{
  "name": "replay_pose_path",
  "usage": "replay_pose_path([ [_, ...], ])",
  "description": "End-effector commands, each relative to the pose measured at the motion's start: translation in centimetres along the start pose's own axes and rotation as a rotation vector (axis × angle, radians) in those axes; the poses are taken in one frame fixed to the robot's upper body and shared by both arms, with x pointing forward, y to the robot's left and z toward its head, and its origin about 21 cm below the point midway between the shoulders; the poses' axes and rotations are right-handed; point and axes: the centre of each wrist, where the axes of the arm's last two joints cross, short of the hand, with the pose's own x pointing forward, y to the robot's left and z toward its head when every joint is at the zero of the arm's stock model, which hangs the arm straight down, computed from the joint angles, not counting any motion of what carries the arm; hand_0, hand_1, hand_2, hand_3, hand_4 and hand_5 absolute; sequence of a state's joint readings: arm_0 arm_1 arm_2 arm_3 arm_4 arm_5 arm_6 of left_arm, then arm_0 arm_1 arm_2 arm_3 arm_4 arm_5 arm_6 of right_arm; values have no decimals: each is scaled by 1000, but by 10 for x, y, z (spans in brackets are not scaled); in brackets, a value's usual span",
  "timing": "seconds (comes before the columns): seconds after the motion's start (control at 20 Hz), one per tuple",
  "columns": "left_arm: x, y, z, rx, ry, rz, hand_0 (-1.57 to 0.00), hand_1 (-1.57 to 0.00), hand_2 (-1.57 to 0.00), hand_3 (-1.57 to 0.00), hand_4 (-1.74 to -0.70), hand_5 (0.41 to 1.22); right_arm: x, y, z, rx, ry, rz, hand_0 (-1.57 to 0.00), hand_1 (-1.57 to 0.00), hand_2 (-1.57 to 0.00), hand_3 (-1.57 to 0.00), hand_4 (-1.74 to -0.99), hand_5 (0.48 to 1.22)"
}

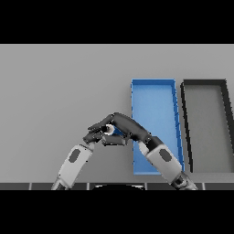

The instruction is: Pick up the blue pipe and place it into the blue bin.

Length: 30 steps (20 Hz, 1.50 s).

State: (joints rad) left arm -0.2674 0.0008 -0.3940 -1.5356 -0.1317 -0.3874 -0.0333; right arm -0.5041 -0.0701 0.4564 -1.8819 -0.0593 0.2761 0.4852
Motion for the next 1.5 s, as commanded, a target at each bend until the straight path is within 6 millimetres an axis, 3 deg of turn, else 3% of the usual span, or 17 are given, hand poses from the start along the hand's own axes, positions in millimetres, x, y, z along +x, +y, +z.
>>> replay_pose_path([
  [0.0,2,3,2,12,26,-3,-244,-224,-216,-195,-1017,848,2,-2,0,-14,-22,7,-1568,-1568,-1569,-1566,-1740,1217],
  [0.15,1,3,6,24,70,32,-125,-114,-110,-99,-970,647,0,0,-1,-17,-29,10,-1570,-1570,-1570,-1569,-1740,1219],
  [0.25,0,3,7,27,80,36,-79,-73,-70,-63,-968,567,-5,-2,2,-14,-43,-14,-1570,-1570,-1570,-1569,-1741,1220],
  [0.4,-4,1,8,34,111,12,-40,-37,-35,-32,-938,495,-1,-6,3,-17,-76,-77,-1571,-1571,-1571,-1570,-1741,1220],
  [0.6,-7,0,6,34,130,7,-16,-14,-14,-12,-913,470,24,-19,-1,-30,-102,-193,-1571,-1571,-1571,-1571,-1741,1221],
  [0.75,-4,1,8,32,129,9,-8,-7,-7,-6,-907,450,45,-43,-3,-46,-131,-232,-1571,-1571,-1571,-1571,-1741,1221],
  [0.9,-3,3,8,21,145,18,-3,-3,-3,-3,-906,437,83,-74,-6,-38,-237,-225,-1571,-1571,-1571,-1571,-1741,1221],
  [1.15,-3,3,7,26,159,7,0,0,0,0,-892,428,114,-133,6,-329,-240,-127,-1571,-1571,-1571,-1571,-1741,1221],
  [1.3,-4,2,8,22,153,8,0,0,0,0,-890,415,105,-162,15,-450,-175,-132,-1571,-1571,-1571,-1571,-1741,1221],
  [1.45,-3,6,11,34,146,-17,1,1,1,1,-877,412,76,-187,36,-548,-62,-113,-1571,-1571,-1571,-1571,-1741,1221],
])
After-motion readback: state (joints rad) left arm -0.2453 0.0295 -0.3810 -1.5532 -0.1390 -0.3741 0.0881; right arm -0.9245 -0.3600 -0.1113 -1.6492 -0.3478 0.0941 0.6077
